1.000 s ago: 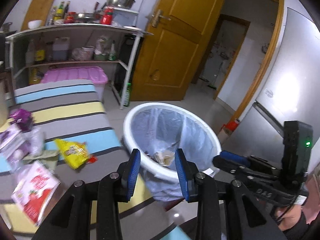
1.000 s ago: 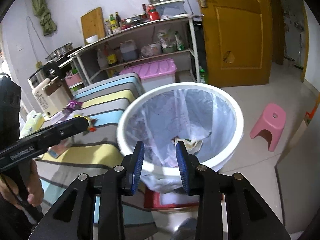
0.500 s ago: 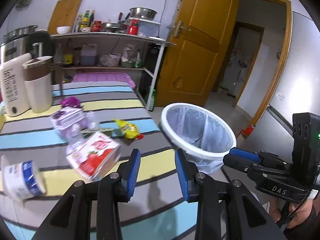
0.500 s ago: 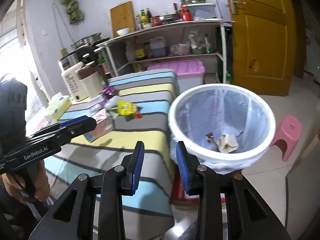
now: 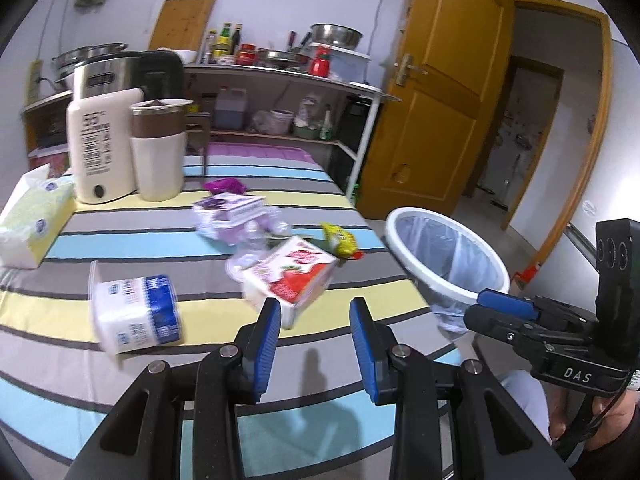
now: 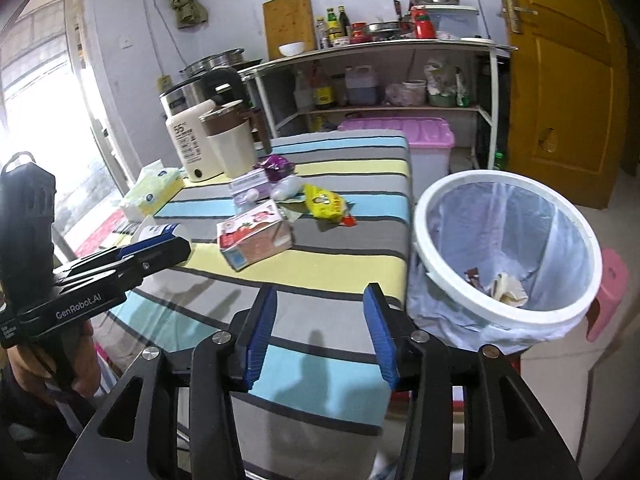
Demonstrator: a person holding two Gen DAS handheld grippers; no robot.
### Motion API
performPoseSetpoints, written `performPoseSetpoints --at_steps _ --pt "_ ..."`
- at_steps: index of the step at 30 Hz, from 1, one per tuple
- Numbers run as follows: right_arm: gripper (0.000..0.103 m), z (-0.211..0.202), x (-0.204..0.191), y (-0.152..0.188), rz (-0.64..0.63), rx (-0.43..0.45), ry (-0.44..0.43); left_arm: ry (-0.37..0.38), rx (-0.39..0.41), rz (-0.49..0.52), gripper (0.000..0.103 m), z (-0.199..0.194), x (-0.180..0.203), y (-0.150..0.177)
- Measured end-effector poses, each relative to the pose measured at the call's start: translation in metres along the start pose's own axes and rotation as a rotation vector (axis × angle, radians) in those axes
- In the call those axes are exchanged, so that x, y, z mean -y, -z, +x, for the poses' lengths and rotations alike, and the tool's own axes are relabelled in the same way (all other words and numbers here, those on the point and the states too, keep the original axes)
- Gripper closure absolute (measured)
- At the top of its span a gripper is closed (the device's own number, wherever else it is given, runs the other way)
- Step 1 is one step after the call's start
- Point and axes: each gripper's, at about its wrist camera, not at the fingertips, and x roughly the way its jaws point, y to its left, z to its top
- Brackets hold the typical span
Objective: Collect trash
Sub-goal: 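Grasp the white yogurt cup with the left gripper while the right grasps the yellow snack bag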
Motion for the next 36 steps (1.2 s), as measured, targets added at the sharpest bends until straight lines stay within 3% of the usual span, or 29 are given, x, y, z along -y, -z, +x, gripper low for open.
performPoseSetpoints --at_steps 14,24,28,34,36 --pt "0.054 0.021 -0.024 -0.009 -0.046 -0.018 -0.028 -0.148 0.055 -0.072 0.061 -0.025 -0.058 -0.003" --pt "0.053 0.044 -0.016 -0.032 -0.041 -0.017 0.016 -0.239 0.03 -0.136 0.052 -0.014 -0.096 -0.003" --pt "0.053 0.056 -0.012 -0.043 -0.047 -0.019 0.025 -0.239 0.02 -0.154 0.05 -0.009 -0.104 -0.003" --pt "0.053 0.081 -0.005 -0.057 -0.054 -0.037 0.04 -0.183 -0.017 -0.186 0.05 0.005 -0.113 0.002" --pt "0.053 0.09 -0.004 -0.061 -0.059 -0.049 0.05 -0.163 -0.014 -0.185 0.056 0.007 -0.113 0.003"
